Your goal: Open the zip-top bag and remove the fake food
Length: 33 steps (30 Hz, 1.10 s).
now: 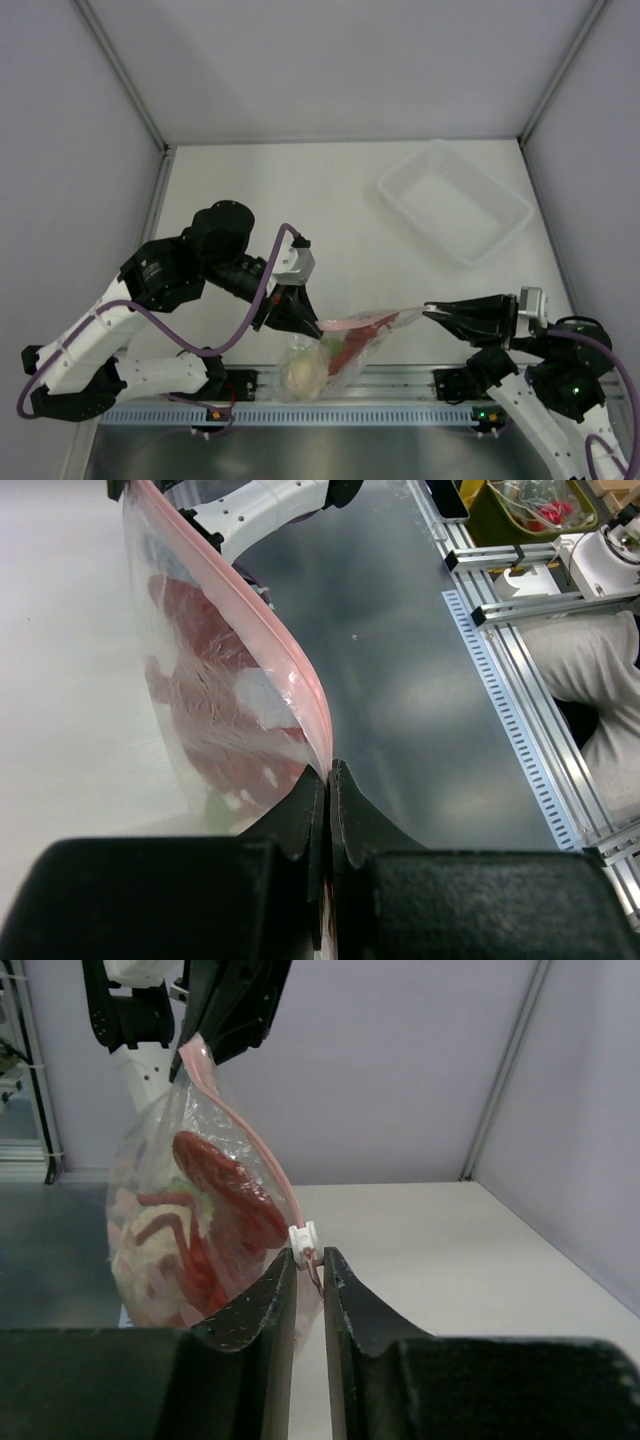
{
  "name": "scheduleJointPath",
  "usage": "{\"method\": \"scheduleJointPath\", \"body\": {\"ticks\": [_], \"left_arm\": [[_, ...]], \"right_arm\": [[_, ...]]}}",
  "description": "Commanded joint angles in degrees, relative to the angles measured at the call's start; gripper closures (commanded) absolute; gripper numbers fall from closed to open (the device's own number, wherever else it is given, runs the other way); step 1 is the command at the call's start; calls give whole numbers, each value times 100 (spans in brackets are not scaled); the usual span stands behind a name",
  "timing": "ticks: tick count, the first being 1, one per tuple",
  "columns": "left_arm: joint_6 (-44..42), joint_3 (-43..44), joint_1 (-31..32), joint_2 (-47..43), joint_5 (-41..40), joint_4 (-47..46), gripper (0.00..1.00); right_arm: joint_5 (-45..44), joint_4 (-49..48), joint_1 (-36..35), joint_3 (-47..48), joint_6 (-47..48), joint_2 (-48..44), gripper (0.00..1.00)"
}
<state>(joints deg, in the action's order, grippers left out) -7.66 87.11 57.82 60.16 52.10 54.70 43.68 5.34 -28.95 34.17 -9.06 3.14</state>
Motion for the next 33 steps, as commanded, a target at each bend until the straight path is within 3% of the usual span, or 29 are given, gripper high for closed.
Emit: {"method": "scheduleJointPath", "body": {"ticks": [1,4,10,16,33], "left_arm": [[-139,16,27,-66,205,-310,100],[-130,34,36,-66,117,-310,100],[-87,60,36,-110,-6,-302,100],[-86,87,27,-127,29,-293,100],[-148,87,36,-206,152,-302,100]], "right_arm": [[465,-684,65,124,-140,222,87],[527,-693,74,142,-166,301,90],[457,-719,65,46,-201,179,85],[422,-684,65,-16,-201,187,73],[299,-640,65,-306,-263,126,70]]}}
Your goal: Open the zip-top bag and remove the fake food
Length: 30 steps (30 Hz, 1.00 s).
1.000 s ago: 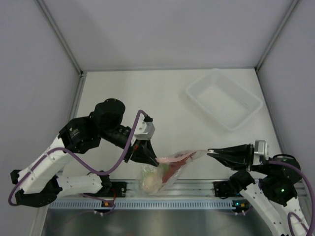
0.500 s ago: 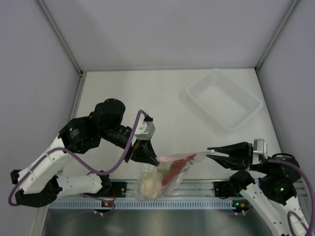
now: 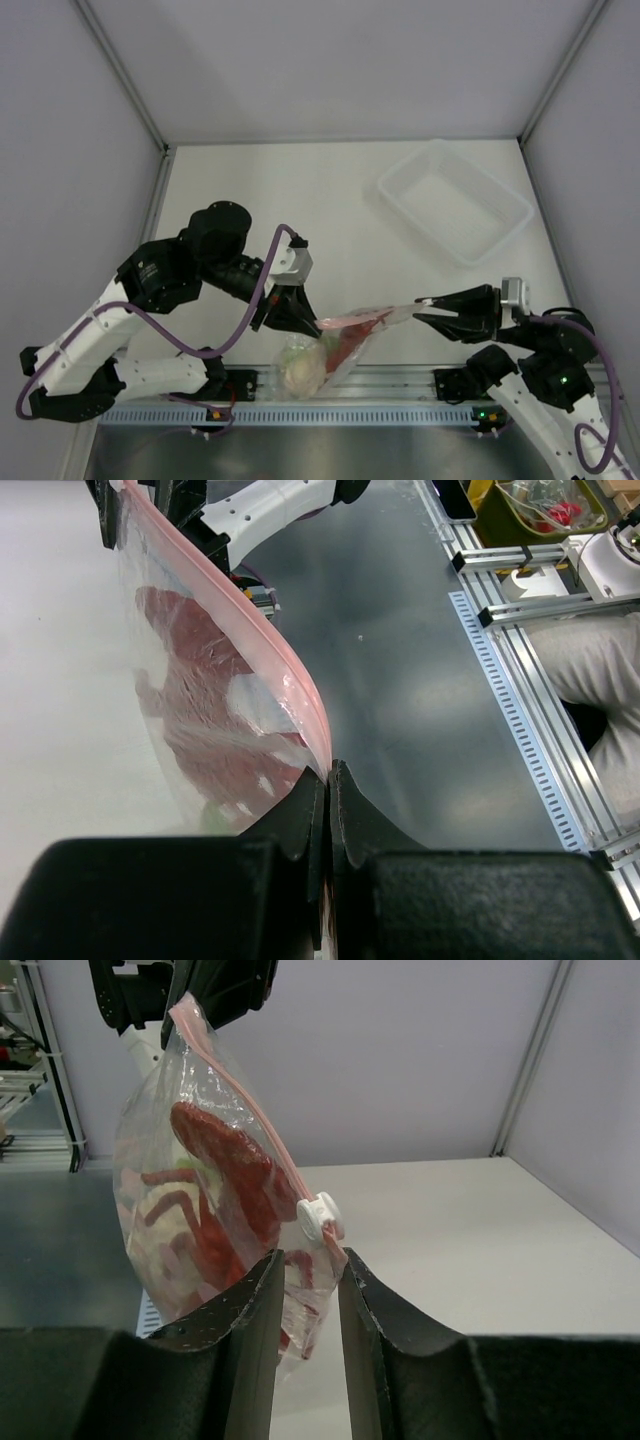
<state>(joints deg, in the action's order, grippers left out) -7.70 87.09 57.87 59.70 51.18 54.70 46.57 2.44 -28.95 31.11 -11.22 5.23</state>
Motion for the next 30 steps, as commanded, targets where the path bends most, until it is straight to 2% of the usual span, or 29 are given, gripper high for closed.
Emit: {"method": "scheduleJointPath", "body": {"ticks": [1,8,16,18,21,22,24,25,26,30], "left_arm": [[-144,89,23,-169,226,-293,100],[-144,45,32,-161,191,-293,100],[-144,36,23,-134,112,-302,100],[-135,28,32,-117,51,-302,100],[-82,-34,23,-117,-414,-311,100],[83,-69,23,-117,-920,-424,95],[391,-236,23,-91,-1617,-573,78],[488,-288,23,-64,-1872,-644,75],[585,-393,23,-20,-2301,-827,74],[753,-525,23,295,-2840,-1074,76]], "right_arm": [[10,-349,65,0,-47,-75,71],[19,-481,65,26,-143,-119,75],[46,-384,74,114,-108,-163,100],[37,-358,74,123,-99,-189,100],[-103,-96,65,254,-56,-155,100],[-330,71,74,333,6,-102,100],[-569,753,74,648,356,204,100],[-735,984,65,781,506,363,100],[-815,1222,65,904,725,530,100],[-991,1637,74,1274,824,1303,100]]}}
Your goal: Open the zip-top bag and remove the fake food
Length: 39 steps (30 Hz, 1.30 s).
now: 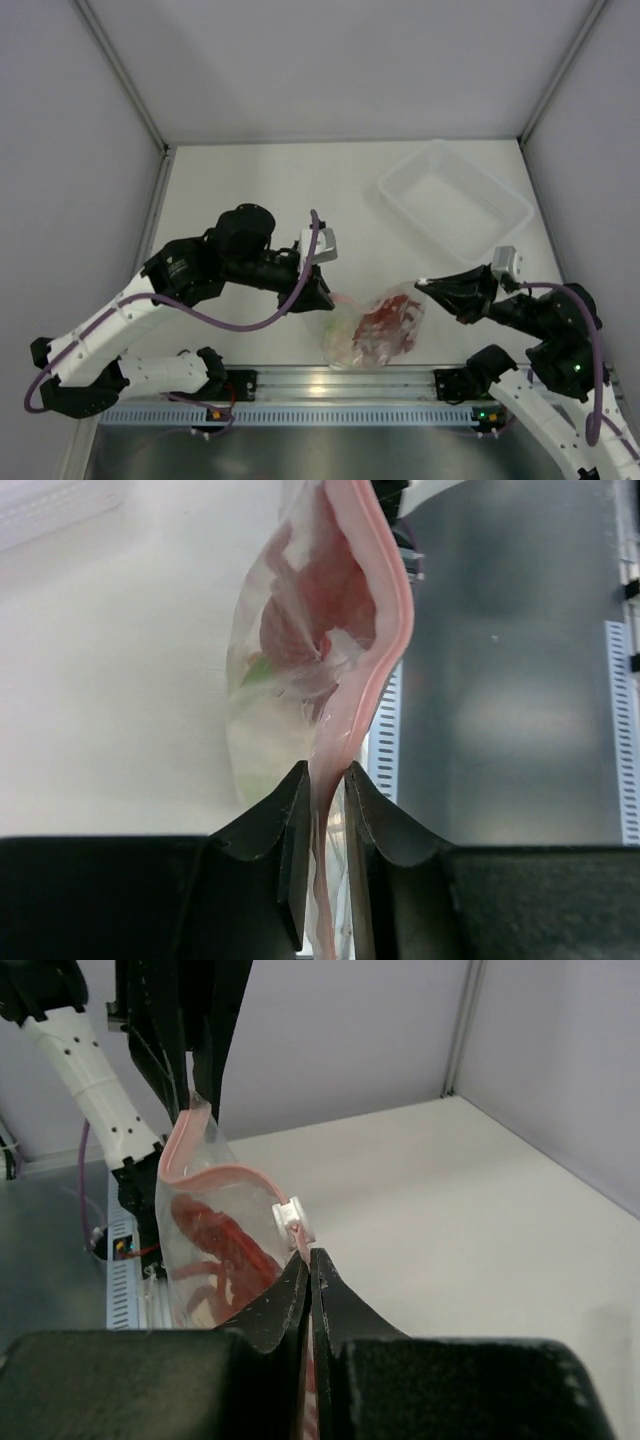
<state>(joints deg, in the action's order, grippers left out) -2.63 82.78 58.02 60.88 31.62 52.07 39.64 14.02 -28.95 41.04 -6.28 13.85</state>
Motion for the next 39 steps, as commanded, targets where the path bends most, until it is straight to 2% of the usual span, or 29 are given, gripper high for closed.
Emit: {"method": "scheduleJointPath", "body": {"ticks": [1,3,6,7,8,9,11,13,17,21,23,27,29,34,38,39], "left_arm": [[246,-148,-1,222,-1051,-909,77],[491,-218,-36,371,-1376,-1084,70],[667,-184,-177,512,-1770,-1312,43],[824,-157,-194,521,-1869,-1383,38],[878,-131,-195,530,-1844,-1454,28],[922,-105,-195,556,-1626,-1576,23],[896,-78,-186,539,-1361,-1770,14],[826,-148,-186,495,-1027,-2260,9],[440,-79,-186,652,-420,-2842,8],[-69,334,-194,1178,308,-3098,8],[-254,562,-186,1399,816,-3107,8],[-895,923,-186,1829,1154,-3107,5],[-993,1011,-186,1979,1364,-3107,2],[-1248,1012,-195,2112,2103,-3107,2],[-1135,1099,-203,2313,2147,-3107,9],[-1082,1091,-203,2419,2138,-3107,17]], "right_arm": [[-386,418,65,291,295,513,100],[-553,426,65,361,215,715,100],[-957,522,74,501,93,1066,100],[-1071,557,74,545,92,1172,100],[-1081,645,74,624,84,1260,100],[-1098,698,74,668,92,1435,100],[-1099,769,74,713,127,1585,100],[-1064,874,74,774,189,1761,100],[-818,980,74,880,382,1911,100],[-370,997,74,976,487,1876,100],[-176,892,74,924,566,1797,100],[166,576,65,687,576,1429,100],[281,558,56,660,576,1358,100],[492,418,65,634,576,1235,100],[492,356,56,616,549,1147,100],[466,347,65,599,549,1103,100]]}}
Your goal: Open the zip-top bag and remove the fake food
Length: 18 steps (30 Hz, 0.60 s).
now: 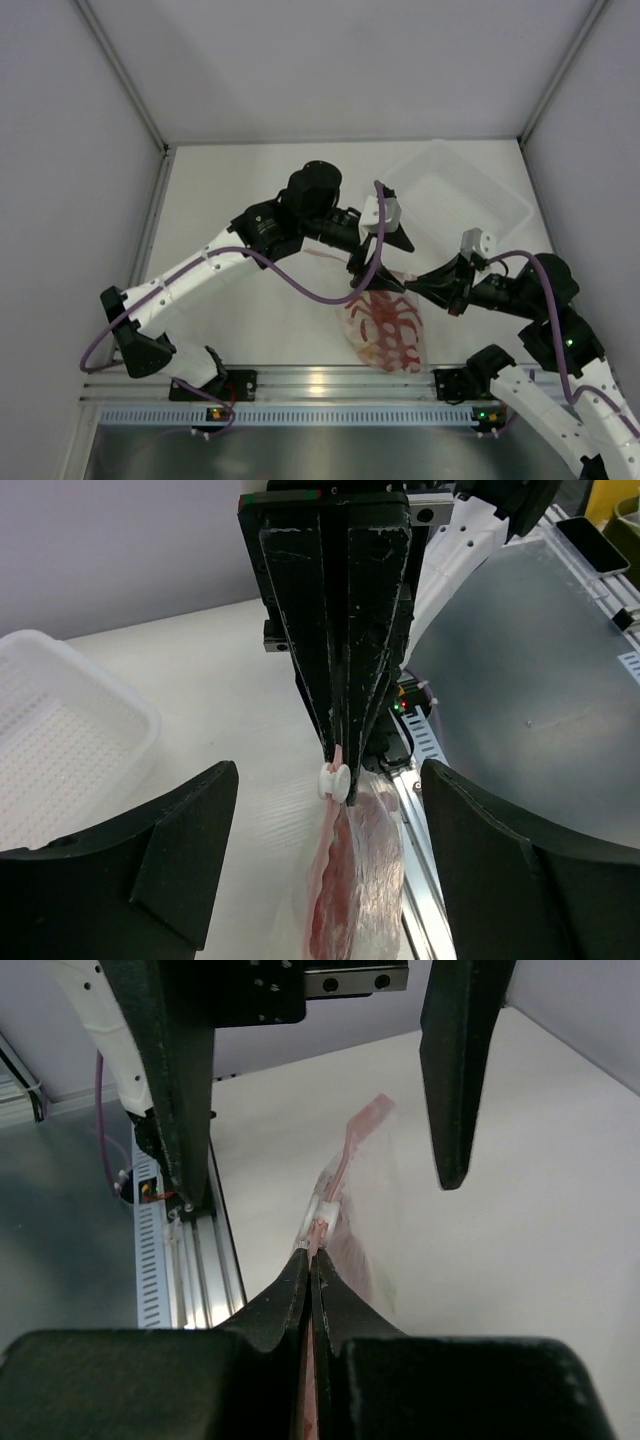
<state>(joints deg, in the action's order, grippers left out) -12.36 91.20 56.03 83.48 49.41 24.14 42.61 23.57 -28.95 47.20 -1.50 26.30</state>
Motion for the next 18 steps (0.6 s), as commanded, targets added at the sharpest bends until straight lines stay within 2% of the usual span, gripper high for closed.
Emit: {"method": "scheduleJointPath", "body": {"ticks": [1,4,9,13,18], "left_arm": [[-74,275,4,229,446,-314,22],[23,276,-4,388,640,-314,38],[76,214,4,450,754,-313,42],[93,170,4,406,746,-314,53],[128,153,4,344,728,-314,57]], "right_arm": [[143,-643,65,-35,62,-169,100],[37,-652,65,-71,53,-249,100],[-94,-626,56,-88,62,-319,100],[-156,-652,56,-123,53,-337,100],[-200,-678,56,-185,53,-310,100]]}}
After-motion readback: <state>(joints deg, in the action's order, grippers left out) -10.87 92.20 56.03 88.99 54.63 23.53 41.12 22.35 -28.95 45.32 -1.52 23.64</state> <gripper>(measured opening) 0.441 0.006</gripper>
